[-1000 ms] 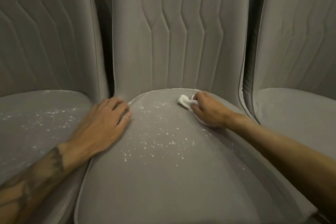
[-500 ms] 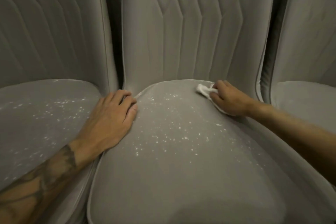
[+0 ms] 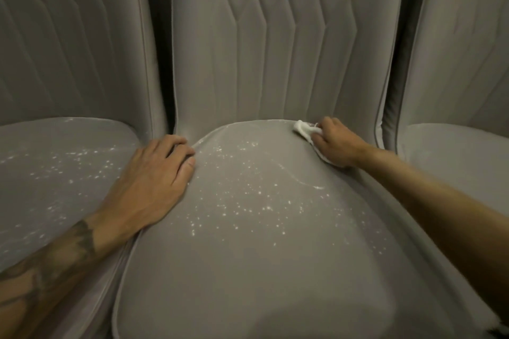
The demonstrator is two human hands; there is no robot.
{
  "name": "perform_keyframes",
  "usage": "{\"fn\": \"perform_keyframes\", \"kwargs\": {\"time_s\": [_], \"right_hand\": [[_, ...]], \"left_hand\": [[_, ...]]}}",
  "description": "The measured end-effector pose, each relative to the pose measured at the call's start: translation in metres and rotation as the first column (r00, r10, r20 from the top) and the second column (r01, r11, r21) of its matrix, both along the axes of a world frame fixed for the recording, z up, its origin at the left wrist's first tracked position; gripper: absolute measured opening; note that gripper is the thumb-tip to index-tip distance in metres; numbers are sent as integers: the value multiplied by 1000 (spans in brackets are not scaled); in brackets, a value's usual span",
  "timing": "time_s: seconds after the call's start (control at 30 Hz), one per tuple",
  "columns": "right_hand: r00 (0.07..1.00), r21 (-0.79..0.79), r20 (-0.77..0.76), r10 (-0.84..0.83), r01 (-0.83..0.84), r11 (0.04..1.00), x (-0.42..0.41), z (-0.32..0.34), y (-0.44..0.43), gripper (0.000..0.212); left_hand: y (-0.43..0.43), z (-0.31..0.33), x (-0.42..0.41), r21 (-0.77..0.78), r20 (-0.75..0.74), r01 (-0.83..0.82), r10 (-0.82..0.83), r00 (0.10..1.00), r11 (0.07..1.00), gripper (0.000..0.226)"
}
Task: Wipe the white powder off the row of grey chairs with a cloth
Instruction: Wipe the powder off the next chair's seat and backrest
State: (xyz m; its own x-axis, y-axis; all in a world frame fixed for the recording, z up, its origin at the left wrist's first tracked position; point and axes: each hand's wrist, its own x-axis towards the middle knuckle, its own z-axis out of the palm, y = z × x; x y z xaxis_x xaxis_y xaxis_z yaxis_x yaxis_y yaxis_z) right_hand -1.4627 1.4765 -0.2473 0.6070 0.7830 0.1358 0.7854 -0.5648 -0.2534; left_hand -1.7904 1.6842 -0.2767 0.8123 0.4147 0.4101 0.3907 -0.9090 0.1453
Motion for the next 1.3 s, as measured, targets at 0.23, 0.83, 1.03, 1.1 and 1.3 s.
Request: {"fn": "perform_keyframes", "kwargs": {"time_s": [0.23,0.83,1.03,1.1,1.3], "right_hand": [[935,23,44,353,-354,935,-67,-8,8,20],[1000,0,23,3,-4,1000,-2,3,-44,25],[957,69,55,286,-290,955,-59,-7,-56,16],[947,38,64,314,-317,948,-55,0,-67,14],[998,48,53,-31,28,998,-19,-4,-65,25]], "left_hand": [[1,0,0,-15,-2,12,-12,1000,1000,44],[2,0,-1,-39,-6,15,-16,1000,999,47],[-1,2,-1,-47,1,16,-16,1000,999,47],[-1,2,-1,-42,-2,10,-10,1000,999,48],[4,-1,0,-43,-6,0,0,1000,999,49]]}}
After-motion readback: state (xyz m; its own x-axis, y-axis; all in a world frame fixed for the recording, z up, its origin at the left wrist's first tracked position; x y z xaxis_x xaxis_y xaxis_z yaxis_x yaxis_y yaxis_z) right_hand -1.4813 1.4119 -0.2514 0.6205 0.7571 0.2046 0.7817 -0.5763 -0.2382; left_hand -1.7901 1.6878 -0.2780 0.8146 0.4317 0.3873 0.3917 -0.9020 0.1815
